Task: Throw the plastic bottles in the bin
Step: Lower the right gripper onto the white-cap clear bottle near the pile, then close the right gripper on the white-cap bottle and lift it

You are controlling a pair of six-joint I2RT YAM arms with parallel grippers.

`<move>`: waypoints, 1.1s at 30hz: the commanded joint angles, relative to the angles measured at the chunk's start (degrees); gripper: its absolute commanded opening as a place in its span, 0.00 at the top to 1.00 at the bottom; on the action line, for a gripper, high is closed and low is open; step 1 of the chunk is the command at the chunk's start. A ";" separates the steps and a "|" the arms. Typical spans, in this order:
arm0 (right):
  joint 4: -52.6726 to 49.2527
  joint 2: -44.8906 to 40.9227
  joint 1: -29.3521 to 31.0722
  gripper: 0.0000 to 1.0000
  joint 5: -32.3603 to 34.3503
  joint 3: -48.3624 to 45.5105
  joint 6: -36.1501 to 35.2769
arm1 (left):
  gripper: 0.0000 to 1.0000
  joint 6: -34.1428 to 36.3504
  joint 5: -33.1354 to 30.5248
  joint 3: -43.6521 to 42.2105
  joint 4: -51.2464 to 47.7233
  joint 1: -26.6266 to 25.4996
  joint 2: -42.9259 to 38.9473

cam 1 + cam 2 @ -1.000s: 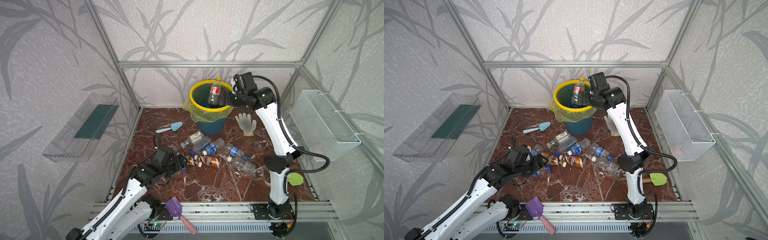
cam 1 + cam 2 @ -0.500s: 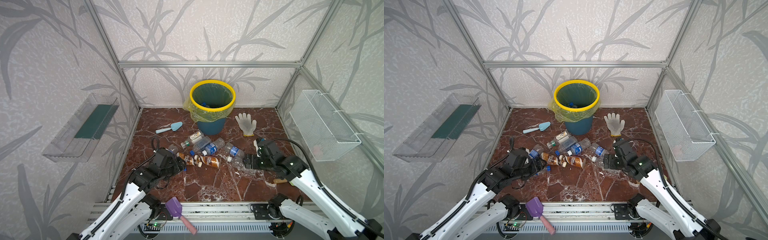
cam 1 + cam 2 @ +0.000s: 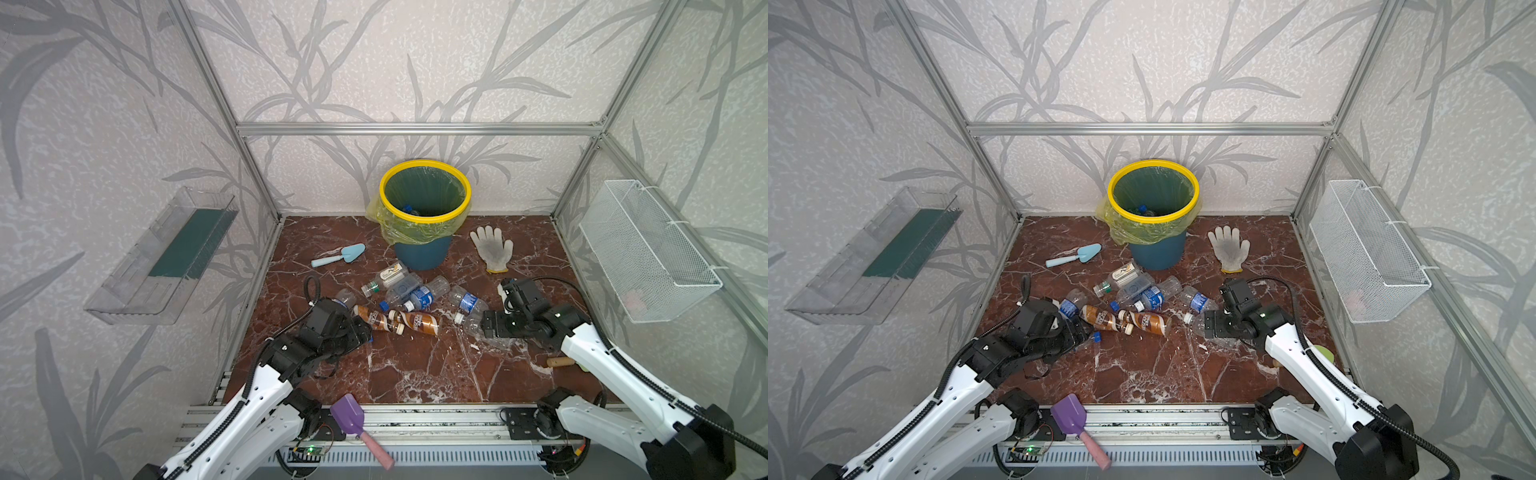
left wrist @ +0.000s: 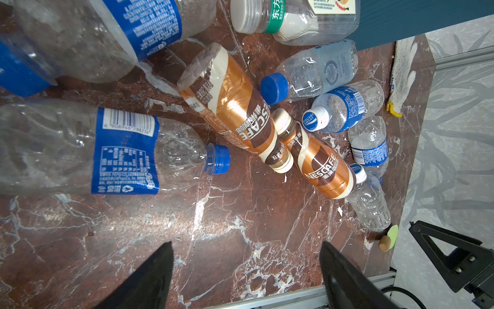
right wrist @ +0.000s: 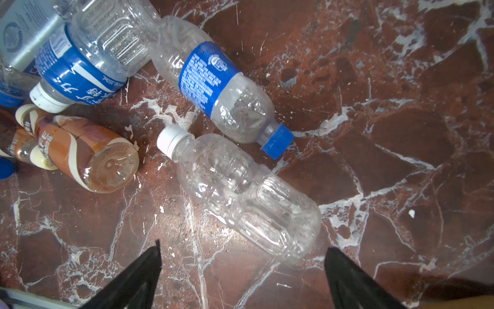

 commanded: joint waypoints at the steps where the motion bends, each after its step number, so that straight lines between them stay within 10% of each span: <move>1: 2.71 1.50 -1.39 0.04 -0.94 1.07 -1.98 | 0.14 -0.51 -0.16 -0.63 -0.54 -0.24 -0.49; 20: 5.44 8.99 -5.58 0.09 -14.86 -4.61 -3.97 | 0.15 -0.69 -0.01 -1.05 -0.07 -0.24 -0.31; 33: 4.59 7.95 5.11 0.16 -11.63 -7.29 1.53 | 0.14 -0.41 0.68 -1.84 0.87 -0.24 -0.01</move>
